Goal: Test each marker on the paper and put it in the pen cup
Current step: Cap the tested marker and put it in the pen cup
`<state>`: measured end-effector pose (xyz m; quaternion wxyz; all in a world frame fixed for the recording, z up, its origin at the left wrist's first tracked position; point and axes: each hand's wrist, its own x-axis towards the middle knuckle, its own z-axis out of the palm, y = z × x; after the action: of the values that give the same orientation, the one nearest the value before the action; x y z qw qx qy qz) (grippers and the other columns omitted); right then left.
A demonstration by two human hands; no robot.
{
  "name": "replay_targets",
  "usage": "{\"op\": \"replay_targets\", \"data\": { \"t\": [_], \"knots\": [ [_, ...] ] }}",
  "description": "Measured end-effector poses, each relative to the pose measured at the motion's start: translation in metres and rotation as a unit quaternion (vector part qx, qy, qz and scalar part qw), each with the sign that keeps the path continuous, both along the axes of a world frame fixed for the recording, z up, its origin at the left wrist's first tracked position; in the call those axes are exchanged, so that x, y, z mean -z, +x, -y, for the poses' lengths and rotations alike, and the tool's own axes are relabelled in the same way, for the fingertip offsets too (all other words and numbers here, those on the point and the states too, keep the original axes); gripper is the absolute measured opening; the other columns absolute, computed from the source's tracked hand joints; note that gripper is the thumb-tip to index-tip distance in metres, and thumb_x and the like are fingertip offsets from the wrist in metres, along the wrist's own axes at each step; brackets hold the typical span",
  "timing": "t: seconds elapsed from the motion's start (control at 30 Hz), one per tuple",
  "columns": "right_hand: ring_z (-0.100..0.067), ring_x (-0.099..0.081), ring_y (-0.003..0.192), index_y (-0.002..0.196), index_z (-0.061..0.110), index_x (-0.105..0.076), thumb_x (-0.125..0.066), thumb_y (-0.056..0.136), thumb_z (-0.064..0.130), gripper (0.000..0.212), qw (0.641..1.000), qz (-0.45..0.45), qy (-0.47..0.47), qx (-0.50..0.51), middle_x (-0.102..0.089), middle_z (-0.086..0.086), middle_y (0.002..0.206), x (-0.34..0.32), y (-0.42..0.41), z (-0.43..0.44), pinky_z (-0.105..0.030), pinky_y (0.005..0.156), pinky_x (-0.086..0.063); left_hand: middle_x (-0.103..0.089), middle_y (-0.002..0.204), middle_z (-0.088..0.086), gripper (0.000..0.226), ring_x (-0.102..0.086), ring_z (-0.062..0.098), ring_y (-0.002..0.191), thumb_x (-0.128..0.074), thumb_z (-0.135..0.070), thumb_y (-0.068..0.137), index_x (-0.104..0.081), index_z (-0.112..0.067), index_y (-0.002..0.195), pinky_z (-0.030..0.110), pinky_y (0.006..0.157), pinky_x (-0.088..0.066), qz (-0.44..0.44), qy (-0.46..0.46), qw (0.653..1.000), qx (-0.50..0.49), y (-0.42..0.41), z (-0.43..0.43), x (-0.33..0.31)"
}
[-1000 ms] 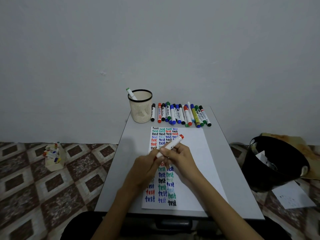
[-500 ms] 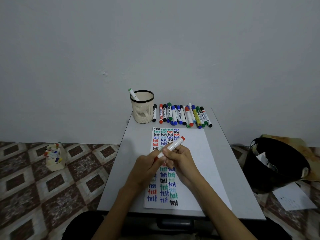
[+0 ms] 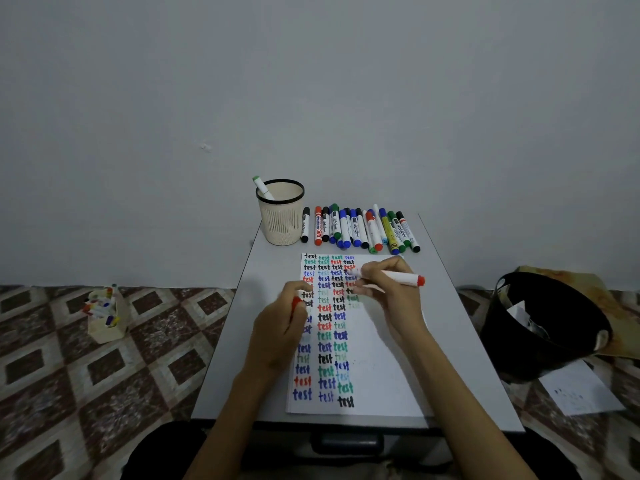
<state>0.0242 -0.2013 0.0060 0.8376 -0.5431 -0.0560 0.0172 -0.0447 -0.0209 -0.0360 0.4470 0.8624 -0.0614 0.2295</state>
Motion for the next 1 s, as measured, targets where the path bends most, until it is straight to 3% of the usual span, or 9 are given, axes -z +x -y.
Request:
{"op": "replay_targets", "data": {
  "t": [0.1, 0.17, 0.27, 0.33, 0.5, 0.8, 1.0],
  "knots": [
    [-0.03, -0.068, 0.075, 0.086, 0.001, -0.056, -0.067, 0.078, -0.011, 0.018, 0.998, -0.011, -0.052, -0.023, -0.067, -0.019, 0.088, 0.007, 0.002, 0.006, -0.039, 0.06, -0.059, -0.062, 0.098, -0.001, 0.019, -0.066, 0.012, 0.078, -0.034, -0.039, 0.094, -0.039, -0.032, 0.111, 0.035, 0.064, -0.057, -0.04, 0.019, 0.999, -0.001, 0.006, 0.0, 0.006],
    [-0.027, -0.065, 0.07, 0.078, 0.003, -0.056, -0.066, 0.077, -0.013, 0.02, 0.997, -0.016, -0.058, -0.043, -0.066, -0.017, 0.08, 0.011, 0.002, 0.005, -0.039, 0.059, -0.055, -0.059, 0.107, 0.001, 0.021, -0.063, 0.015, 0.089, -0.038, -0.04, 0.093, -0.04, -0.031, 0.112, 0.037, 0.072, -0.056, -0.055, 0.037, 0.998, -0.004, 0.01, 0.001, 0.009],
    [-0.017, -0.055, 0.048, 0.064, 0.01, -0.048, -0.07, 0.076, -0.012, 0.033, 0.996, -0.017, -0.084, -0.015, -0.055, -0.006, 0.055, 0.014, 0.007, -0.001, -0.028, 0.048, -0.045, -0.057, 0.103, 0.0, 0.014, -0.06, 0.014, 0.089, -0.048, -0.031, 0.093, -0.044, -0.027, 0.106, 0.035, 0.075, -0.055, -0.052, 0.056, 0.997, -0.021, 0.011, 0.001, 0.008],
    [-0.014, -0.048, 0.04, 0.062, 0.011, -0.043, -0.069, 0.077, -0.011, 0.037, 0.993, -0.016, -0.115, 0.007, -0.049, -0.005, 0.05, 0.017, 0.009, -0.006, -0.024, 0.04, -0.039, -0.056, 0.097, -0.001, 0.012, -0.058, 0.013, 0.086, -0.054, -0.024, 0.091, -0.048, -0.025, 0.102, 0.032, 0.075, -0.054, -0.055, 0.069, 0.996, -0.021, 0.01, 0.001, 0.007],
    [-0.018, -0.04, 0.044, 0.061, 0.012, -0.042, -0.062, 0.075, -0.016, 0.037, 0.986, 0.007, -0.168, -0.004, -0.043, -0.01, 0.054, 0.029, 0.013, -0.006, -0.023, 0.042, -0.035, -0.057, 0.093, -0.008, 0.015, -0.055, 0.012, 0.088, -0.063, -0.015, 0.085, -0.059, -0.017, 0.1, 0.016, 0.075, -0.043, -0.026, 0.101, 0.995, -0.007, 0.009, -0.001, 0.004],
    [-0.001, -0.046, 0.048, 0.062, 0.011, -0.043, -0.064, 0.074, -0.014, 0.035, 0.968, 0.047, -0.245, -0.011, -0.048, 0.007, 0.051, 0.031, 0.014, -0.008, -0.018, 0.048, -0.041, -0.062, 0.099, -0.003, 0.017, -0.055, 0.01, 0.09, -0.065, -0.019, 0.085, -0.061, -0.015, 0.101, 0.017, 0.078, -0.042, -0.032, 0.096, 0.995, -0.008, 0.012, -0.002, 0.008],
    [0.003, -0.043, 0.047, 0.063, 0.008, -0.039, -0.058, 0.074, -0.02, 0.035, 0.965, 0.068, -0.254, -0.007, -0.043, -0.002, 0.059, 0.027, 0.01, -0.012, -0.011, 0.046, -0.037, -0.063, 0.1, 0.0, 0.019, -0.055, 0.011, 0.091, -0.065, -0.021, 0.086, -0.061, -0.013, 0.103, 0.011, 0.076, -0.039, -0.038, 0.093, 0.995, -0.009, 0.011, -0.002, 0.008]
  ]
}}
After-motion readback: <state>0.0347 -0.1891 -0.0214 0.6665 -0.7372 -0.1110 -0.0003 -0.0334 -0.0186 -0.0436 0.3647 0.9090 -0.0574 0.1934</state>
